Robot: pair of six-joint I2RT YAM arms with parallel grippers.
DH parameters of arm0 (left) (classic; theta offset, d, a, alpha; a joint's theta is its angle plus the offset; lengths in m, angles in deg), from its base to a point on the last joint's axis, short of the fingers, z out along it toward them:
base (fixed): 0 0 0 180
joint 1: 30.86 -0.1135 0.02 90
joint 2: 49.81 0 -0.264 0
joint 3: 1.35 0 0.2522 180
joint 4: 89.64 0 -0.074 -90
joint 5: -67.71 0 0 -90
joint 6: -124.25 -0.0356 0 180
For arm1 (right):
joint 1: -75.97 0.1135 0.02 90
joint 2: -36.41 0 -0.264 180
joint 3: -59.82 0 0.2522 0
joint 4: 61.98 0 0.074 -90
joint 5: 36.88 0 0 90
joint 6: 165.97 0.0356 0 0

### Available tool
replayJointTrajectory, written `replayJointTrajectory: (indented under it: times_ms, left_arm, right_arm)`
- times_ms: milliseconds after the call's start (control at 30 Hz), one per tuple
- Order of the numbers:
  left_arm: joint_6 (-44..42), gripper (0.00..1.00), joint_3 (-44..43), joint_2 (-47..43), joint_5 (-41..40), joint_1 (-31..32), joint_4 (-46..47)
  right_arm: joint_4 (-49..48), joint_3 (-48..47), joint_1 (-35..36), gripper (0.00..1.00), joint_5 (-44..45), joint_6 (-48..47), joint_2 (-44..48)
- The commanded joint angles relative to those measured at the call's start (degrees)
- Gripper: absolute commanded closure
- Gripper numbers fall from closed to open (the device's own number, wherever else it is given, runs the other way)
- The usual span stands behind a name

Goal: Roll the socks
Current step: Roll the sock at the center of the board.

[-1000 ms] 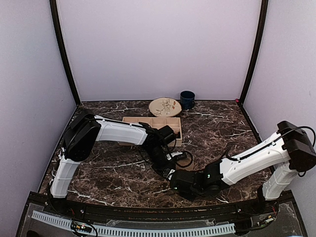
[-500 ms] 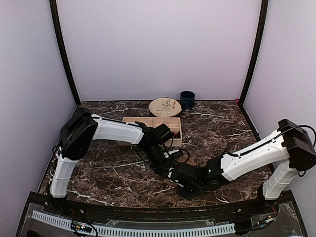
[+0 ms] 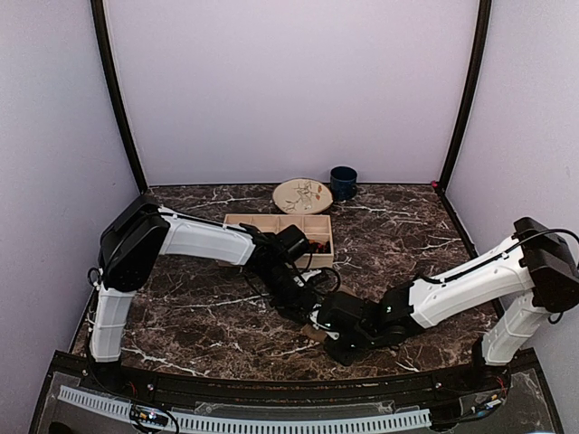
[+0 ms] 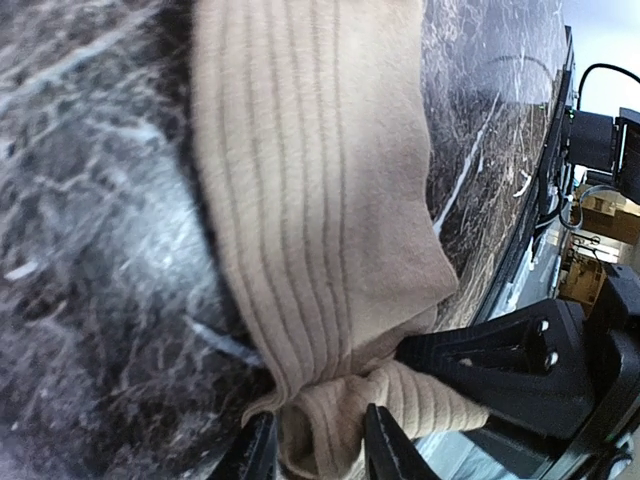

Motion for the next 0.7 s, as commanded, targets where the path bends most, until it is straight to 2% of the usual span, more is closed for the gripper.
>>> replayJointTrajectory:
  times_ms: [0,367,667]
  left_arm:
    - [0.5,0.66,3.9,-0.3,-10.2,-1.5,-3.6]
    - [2.3,0.66,8.5,-2.8,-17.7,-2.1,-3.2]
    - [4.4,0.65,9.6,-4.8,-19.3,-3.1,-0.1]
  right_arm:
    - [2.1,2.4,-1.3,0.93,-2.6,3.8,0.9]
    - [1.6,2.5,-3.0,0.93,-6.7,6.4,3.4]
    - [1.0,3.1,-4.7,0.94,-12.1,8.0,2.7]
